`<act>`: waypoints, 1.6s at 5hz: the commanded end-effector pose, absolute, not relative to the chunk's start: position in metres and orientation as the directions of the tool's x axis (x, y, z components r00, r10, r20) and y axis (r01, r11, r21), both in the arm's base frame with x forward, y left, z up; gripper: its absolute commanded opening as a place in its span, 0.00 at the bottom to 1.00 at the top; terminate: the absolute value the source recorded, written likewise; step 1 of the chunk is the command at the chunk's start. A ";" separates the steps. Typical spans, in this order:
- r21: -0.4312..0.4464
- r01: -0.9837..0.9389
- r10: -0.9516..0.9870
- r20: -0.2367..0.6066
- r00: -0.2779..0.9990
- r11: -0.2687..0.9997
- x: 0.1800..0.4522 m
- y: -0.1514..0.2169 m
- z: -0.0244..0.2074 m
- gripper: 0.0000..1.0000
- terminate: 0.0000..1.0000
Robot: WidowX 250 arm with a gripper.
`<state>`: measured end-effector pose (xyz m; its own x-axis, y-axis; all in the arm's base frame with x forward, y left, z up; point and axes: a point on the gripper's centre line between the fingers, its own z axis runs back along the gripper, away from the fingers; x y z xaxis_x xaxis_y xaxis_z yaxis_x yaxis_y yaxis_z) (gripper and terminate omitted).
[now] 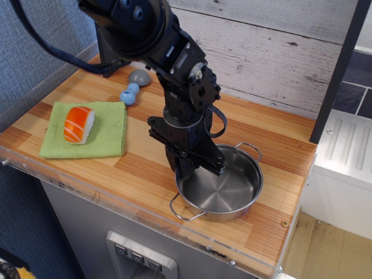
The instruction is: Place the metal pot beside the spoon.
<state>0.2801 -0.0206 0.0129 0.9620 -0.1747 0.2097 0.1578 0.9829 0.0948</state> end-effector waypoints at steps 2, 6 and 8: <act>0.076 0.155 -0.170 0.307 0.936 0.985 0.279 -0.013 0.079 0.00 0.00; 0.024 -0.024 0.014 0.372 0.928 0.999 0.326 0.052 0.137 0.00 0.00; 0.041 -0.076 0.059 0.328 0.943 0.996 0.361 0.082 0.109 0.00 0.00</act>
<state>0.3625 0.0748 0.0897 0.9612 0.0590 0.2696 -0.0697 0.9971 0.0301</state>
